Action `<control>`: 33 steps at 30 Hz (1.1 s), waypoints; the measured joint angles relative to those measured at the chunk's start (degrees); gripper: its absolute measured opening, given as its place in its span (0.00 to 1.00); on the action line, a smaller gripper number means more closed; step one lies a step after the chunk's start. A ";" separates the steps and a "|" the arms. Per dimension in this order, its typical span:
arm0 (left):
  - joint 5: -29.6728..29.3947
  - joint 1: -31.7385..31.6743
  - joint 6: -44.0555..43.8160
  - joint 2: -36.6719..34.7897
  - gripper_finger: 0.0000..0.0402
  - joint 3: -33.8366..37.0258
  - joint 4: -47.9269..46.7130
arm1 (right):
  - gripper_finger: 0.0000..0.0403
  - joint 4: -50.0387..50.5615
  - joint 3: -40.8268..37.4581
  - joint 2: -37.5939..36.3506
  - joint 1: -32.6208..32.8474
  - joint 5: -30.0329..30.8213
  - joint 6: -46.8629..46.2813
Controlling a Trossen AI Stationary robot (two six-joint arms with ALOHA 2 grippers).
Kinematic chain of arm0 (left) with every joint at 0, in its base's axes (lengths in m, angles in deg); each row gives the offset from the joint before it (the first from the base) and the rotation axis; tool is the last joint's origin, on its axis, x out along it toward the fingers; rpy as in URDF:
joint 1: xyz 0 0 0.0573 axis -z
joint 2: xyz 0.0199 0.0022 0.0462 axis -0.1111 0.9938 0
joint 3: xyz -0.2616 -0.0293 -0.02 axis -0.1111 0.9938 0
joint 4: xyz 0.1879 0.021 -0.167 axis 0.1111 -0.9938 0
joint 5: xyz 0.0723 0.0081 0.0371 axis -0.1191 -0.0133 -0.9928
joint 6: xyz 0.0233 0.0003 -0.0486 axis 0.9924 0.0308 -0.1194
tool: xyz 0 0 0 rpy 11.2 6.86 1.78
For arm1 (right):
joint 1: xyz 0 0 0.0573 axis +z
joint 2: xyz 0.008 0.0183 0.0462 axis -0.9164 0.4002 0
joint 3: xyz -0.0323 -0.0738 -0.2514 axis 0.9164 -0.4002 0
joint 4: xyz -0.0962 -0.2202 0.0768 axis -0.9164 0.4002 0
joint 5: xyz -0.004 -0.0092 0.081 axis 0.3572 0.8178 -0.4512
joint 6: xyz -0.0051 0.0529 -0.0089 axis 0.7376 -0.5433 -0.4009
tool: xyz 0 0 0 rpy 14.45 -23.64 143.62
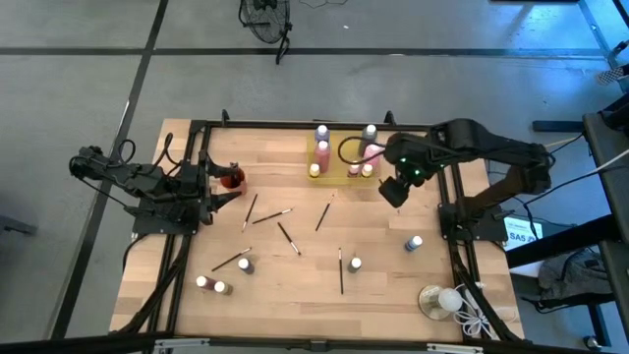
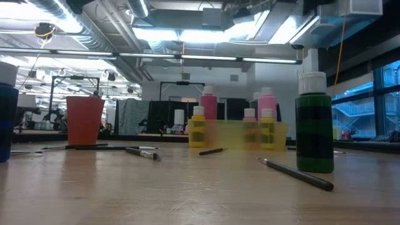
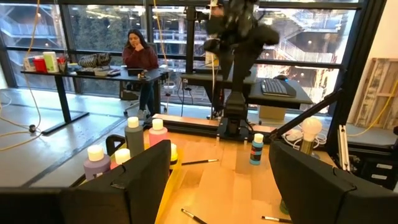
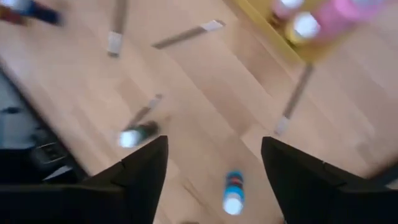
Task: Pick & Place Paint Supplies
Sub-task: Put the silver paint brush into the orange cup
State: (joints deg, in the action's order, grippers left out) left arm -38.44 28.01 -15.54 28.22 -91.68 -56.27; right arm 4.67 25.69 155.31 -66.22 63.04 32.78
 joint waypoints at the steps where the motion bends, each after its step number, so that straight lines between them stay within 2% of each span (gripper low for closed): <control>1: 0.00 0.00 0.00 0.00 0.67 0.00 -0.02 | 0.66 0.03 -2.39 -0.59 -0.29 0.31 -0.51; 6: -0.02 0.00 0.02 0.00 0.67 0.00 0.03 | 0.68 0.01 -12.61 -1.46 -1.84 -0.35 -0.71; 16: -0.07 0.00 0.02 0.00 0.67 0.00 0.07 | 0.64 -2.52 -31.33 -1.46 -4.31 -2.40 -0.28; 27: -0.11 -0.01 -0.02 0.00 0.67 0.01 0.36 | 0.65 -20.05 -40.06 -1.46 -4.21 -2.78 6.63; 33: -0.13 -0.02 -0.13 0.00 0.67 0.00 0.42 | 0.65 -22.89 -45.88 -1.46 -5.31 -2.98 6.56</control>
State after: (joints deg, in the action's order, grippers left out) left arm -38.56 27.99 -15.67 28.22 -91.68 -55.85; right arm -18.22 -20.19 153.85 -71.53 60.06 39.34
